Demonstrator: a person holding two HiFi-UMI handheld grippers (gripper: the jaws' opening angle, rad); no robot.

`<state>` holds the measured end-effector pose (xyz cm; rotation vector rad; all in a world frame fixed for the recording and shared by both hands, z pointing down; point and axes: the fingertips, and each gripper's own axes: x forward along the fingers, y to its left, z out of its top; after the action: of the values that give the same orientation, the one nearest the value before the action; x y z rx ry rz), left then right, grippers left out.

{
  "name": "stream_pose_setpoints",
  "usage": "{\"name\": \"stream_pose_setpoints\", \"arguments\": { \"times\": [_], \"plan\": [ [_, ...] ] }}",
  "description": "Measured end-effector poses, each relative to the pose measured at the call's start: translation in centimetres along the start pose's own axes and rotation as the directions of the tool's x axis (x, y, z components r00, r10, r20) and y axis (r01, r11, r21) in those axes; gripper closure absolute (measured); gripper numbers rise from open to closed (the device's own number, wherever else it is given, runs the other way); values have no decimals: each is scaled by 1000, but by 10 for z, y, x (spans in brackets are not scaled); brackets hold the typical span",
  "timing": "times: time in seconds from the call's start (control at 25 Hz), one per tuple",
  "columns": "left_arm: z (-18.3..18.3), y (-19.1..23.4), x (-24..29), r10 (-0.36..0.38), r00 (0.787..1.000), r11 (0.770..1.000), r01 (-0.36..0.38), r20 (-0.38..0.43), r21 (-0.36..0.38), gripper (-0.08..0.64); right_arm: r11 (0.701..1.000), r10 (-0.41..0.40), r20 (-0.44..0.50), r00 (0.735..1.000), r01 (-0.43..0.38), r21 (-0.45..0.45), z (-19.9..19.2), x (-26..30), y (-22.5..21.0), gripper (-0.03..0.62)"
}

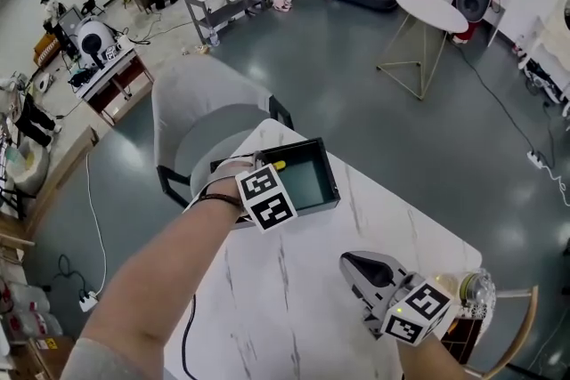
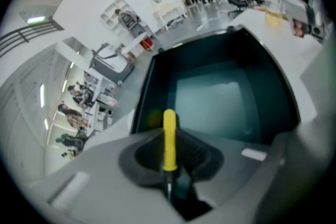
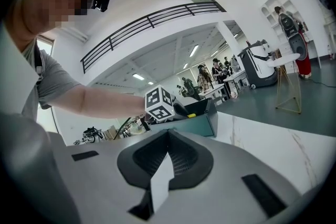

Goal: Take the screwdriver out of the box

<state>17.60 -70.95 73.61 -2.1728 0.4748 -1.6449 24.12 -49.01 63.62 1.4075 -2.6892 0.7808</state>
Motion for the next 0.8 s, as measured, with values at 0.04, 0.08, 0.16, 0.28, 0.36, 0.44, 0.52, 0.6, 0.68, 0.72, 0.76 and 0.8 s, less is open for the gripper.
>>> {"name": "stream_pose_setpoints", "arguments": {
  "times": [0.04, 0.08, 0.16, 0.28, 0.36, 0.44, 0.52, 0.6, 0.68, 0.72, 0.76, 0.8],
  "plan": [
    [-1, 0, 0, -1, 1000, 1000, 1, -1, 9, 501, 1000, -2, 1, 1000, 2, -1, 1, -1, 0, 593],
    [-1, 0, -1, -1, 1000, 1000, 1, -2, 17, 500, 1000, -4, 2, 1000, 4, -1, 1, -2, 1, 593],
    [0, 0, -3, -3, 1000, 1000, 3, 9, 14, 500, 1000, -8, 4, 1000, 8, 0, 3, -5, 1, 593],
    [2, 2, -11, 5, 999, 1000, -5, 36, 3, 500, 1000, -12, 6, 1000, 12, 2, 4, -9, 2, 592],
    [6, 5, -19, 19, 998, 1000, -19, 55, 0, 500, 1000, -12, 9, 1000, 12, 0, 6, -11, 4, 594],
    [12, 9, -30, 29, 996, 999, -28, 81, -16, 500, 1000, -12, 12, 1000, 12, -2, 10, -14, 7, 593],
    [19, 13, -43, 41, 993, 999, -38, 110, -32, 500, 1000, -12, 16, 1000, 12, -8, 15, -17, 10, 592],
    [25, 17, -57, 58, 989, 998, -52, 135, -42, 500, 1000, -10, 20, 1000, 11, -16, 21, -21, 13, 593],
    [31, 18, -73, 71, 984, 997, -63, 161, -54, 500, 1000, -8, 23, 1000, 8, -23, 26, -26, 18, 593],
    [33, 18, -82, 76, 982, 996, -66, 174, -61, 500, 1000, -6, 23, 1000, 7, -26, 29, -28, 21, 593],
    [35, 19, -91, 82, 979, 995, -70, 186, -69, 500, 1000, -5, 23, 1000, 5, -30, 31, -30, 24, 593],
    [38, 20, -100, 89, 976, 994, -75, 197, -77, 500, 999, -3, 23, 1000, 4, -35, 34, -33, 27, 593]
  ]
}}
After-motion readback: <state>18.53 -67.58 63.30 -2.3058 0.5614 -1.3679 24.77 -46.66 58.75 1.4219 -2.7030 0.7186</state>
